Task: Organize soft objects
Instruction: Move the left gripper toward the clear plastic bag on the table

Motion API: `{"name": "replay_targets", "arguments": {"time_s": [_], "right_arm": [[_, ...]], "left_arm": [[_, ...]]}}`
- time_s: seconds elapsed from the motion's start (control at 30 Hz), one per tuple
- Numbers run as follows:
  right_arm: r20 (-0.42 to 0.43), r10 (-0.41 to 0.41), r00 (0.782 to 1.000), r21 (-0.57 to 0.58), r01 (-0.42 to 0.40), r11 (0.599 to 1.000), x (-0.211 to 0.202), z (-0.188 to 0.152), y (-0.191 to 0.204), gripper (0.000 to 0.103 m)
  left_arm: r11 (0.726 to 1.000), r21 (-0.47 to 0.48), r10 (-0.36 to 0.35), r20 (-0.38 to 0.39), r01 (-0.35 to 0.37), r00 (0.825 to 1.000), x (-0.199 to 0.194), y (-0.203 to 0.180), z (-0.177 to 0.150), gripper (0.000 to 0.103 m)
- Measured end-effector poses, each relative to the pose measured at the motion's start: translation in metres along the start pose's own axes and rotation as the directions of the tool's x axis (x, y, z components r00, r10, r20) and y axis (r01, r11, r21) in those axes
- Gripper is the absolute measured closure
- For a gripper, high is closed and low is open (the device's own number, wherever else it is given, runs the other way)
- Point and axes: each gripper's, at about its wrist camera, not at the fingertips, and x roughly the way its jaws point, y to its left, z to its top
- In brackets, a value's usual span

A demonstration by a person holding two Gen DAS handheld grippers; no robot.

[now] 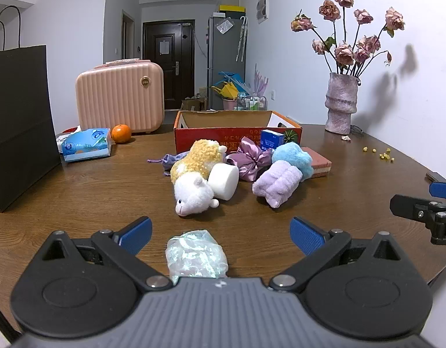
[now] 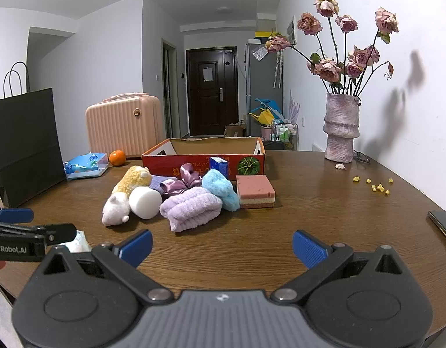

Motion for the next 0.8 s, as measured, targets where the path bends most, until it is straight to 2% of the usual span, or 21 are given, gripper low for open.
{"name": "replay_targets", "arguments": {"time_s": [0.8], "right_arm": [[0.001,-0.004,1.0,0.001,0.004,1.0,-0.0014,-0.0023,-0.0008,0.0]], "left_arm": [[1.0,0.001,0.001,-0.001,-0.001,1.0,-0.0008,-0.0002,0.0011,0.0]]}}
